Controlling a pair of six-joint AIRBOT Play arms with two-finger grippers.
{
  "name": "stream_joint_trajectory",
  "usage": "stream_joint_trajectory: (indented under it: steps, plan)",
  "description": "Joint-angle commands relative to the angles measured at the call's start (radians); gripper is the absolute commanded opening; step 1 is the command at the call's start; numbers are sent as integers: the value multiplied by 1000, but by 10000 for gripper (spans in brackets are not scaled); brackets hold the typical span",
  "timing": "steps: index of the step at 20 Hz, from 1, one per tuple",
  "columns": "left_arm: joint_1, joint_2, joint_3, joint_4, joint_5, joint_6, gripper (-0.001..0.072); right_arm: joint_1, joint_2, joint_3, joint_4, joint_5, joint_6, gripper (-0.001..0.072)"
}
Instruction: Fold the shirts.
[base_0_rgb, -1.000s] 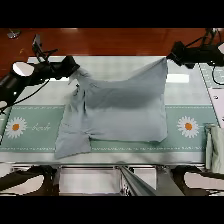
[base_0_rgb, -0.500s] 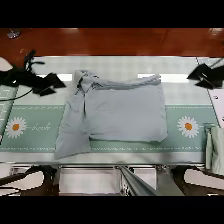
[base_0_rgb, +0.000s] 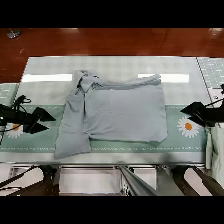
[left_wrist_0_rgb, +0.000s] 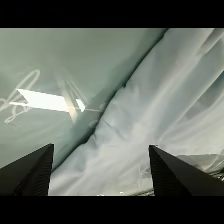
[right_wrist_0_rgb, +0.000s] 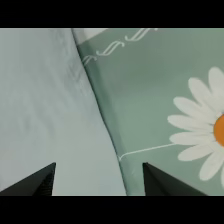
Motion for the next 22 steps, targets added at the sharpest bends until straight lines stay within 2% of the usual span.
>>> stream_joint_trajectory:
  steps: [1, 4, 7, 8, 9, 10, 13, 19, 22]
  plan:
    - [-27, 0, -111, -42, 64, 51, 704, -6, 48, -81, 54, 24, -26, 621]
    - [-118, -8, -147, -176, 140, 100, 704, -6, 48, -80, 63, 32, -28, 620]
    - [-210, -52, -146, -180, 141, 100, 701, -6, 48, -80, 12, 55, -32, 621]
    - [-224, -61, -143, -180, 143, 101, 605, -6, 48, -80, -24, 75, -28, 621]
    - [-225, -60, -140, -183, 143, 107, 235, -6, 48, -80, -71, 98, -8, 621]
    - [-223, -57, -134, -188, 135, 134, 34, -6, 48, -82, -131, 130, 21, 621]
    - [-224, -56, -103, -196, 120, 148, 24, 43, 43, -114, -190, 163, 102, 621]
    - [-225, -56, -98, -228, 125, 153, 24, 267, -97, -158, -172, 150, 101, 621]
    - [-225, -56, -98, -228, 133, 153, 24, 294, -166, -158, -85, 89, 89, 621]
